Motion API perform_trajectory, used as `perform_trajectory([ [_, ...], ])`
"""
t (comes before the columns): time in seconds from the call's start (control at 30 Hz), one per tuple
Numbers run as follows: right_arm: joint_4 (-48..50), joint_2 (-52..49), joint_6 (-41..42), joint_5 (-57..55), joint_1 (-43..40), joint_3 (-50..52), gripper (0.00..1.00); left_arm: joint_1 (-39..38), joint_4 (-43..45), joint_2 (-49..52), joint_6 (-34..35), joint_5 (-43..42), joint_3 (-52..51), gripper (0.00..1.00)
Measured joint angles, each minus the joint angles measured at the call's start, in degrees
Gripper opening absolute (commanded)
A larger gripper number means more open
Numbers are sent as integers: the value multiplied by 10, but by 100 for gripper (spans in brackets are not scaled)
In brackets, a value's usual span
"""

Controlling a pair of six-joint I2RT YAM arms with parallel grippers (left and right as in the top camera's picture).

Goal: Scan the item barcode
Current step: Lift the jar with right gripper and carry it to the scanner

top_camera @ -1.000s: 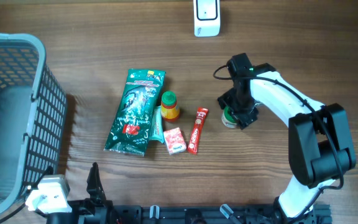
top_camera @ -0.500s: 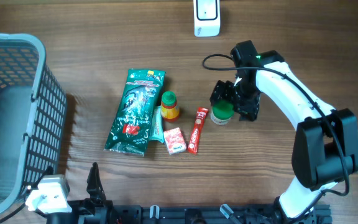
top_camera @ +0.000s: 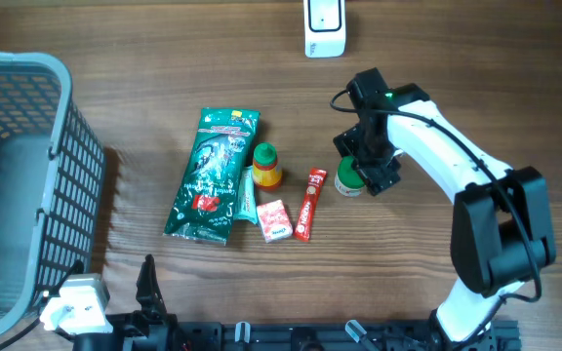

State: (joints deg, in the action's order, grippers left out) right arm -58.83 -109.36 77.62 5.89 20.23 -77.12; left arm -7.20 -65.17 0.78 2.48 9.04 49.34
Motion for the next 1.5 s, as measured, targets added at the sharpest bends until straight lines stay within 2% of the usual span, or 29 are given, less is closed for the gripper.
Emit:
perform_trajectory([
  [0.07, 9, -22, 2, 5, 0, 1, 87, 0, 0, 0, 0, 0, 0, 100],
  [0.2, 26, -56, -10, 19, 4, -2, 63, 0, 0, 0, 0, 0, 0, 100],
  [0.33, 28, -56, -54, 29, 4, -3, 54, 0, 0, 0, 0, 0, 0, 100],
  [0.5, 12, -58, -254, 130, -29, -3, 54, 0, 0, 0, 0, 0, 0, 100],
  [0.53, -10, -57, -313, 165, -49, -4, 55, 0, 0, 0, 0, 0, 0, 100],
  [0.63, -103, -30, -426, 214, -94, -4, 55, 0, 0, 0, 0, 0, 0, 100],
  [0.77, -199, 35, -521, 267, -103, -7, 55, 0, 0, 0, 0, 0, 0, 100],
  [0.87, -265, 47, -585, 312, -98, -7, 54, 0, 0, 0, 0, 0, 0, 100],
  [1.03, -270, 50, -614, 327, -94, -7, 55, 0, 0, 0, 0, 0, 0, 100],
  [1.1, -250, 50, -615, 327, -94, -7, 55, 0, 0, 0, 0, 0, 0, 100],
  [1.17, -185, 50, -614, 325, -94, -7, 55, 0, 0, 0, 0, 0, 0, 100],
  [1.2, -153, 50, -614, 321, -94, -8, 60, 0, 0, 0, 0, 0, 0, 100],
  [1.3, -62, 50, -595, 290, -94, -8, 60, 0, 0, 0, 0, 0, 0, 100],
  [1.37, -16, 50, -587, 276, -94, -7, 52, 0, 0, 0, 0, 0, 0, 100],
  [1.5, 103, 50, -582, 234, -94, -7, 57, 0, 0, 0, 0, 0, 0, 100],
])
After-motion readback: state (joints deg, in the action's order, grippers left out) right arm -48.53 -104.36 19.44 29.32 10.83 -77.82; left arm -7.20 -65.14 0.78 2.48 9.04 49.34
